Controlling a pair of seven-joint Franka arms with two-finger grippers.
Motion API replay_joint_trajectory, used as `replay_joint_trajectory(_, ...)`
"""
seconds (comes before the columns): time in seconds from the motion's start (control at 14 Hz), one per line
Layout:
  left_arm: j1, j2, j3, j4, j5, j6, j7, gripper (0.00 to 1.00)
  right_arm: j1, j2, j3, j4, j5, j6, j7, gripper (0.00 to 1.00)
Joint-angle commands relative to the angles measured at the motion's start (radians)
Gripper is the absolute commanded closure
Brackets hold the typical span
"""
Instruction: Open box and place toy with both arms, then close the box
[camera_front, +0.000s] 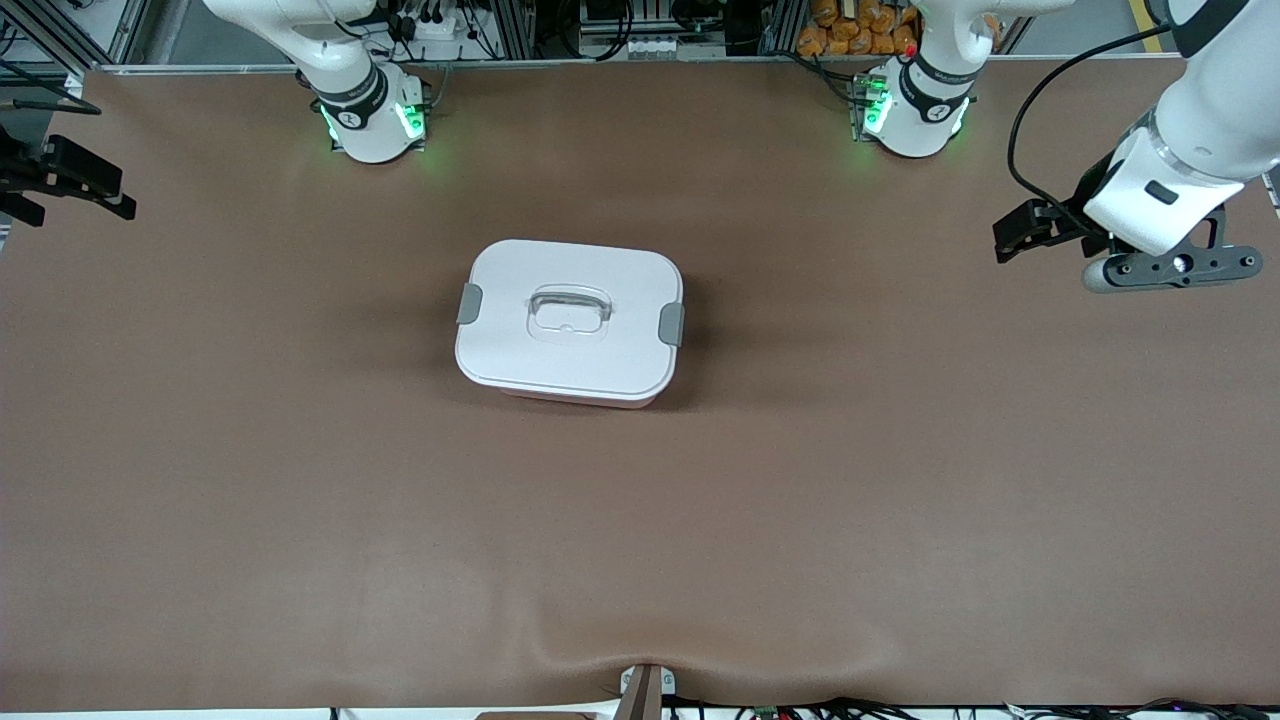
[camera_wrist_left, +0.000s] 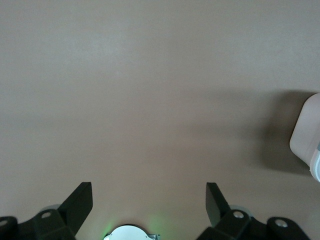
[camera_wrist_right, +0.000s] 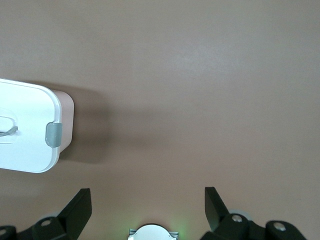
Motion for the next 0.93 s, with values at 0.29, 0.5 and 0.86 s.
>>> replay_joint_trajectory(0.29, 0.024, -0.029, -0.036, -0.016, 0.106, 0.012, 0.052, 0.00, -0.020, 0.007, 0.010, 0.020, 0.006, -0.016, 0.013, 0.00)
replay_joint_trajectory(0.5, 0.070, -0.030, -0.023, -0.008, 0.020, 0.009, 0.148, 0.00, -0.025, 0.008, 0.010, 0.020, 0.009, -0.015, 0.015, 0.00)
replay_joint_trajectory(0.86, 0.084, -0.026, -0.034, 0.041, 0.012, -0.001, 0.134, 0.00, -0.028, 0.010, 0.010, 0.020, 0.009, -0.016, 0.013, 0.00)
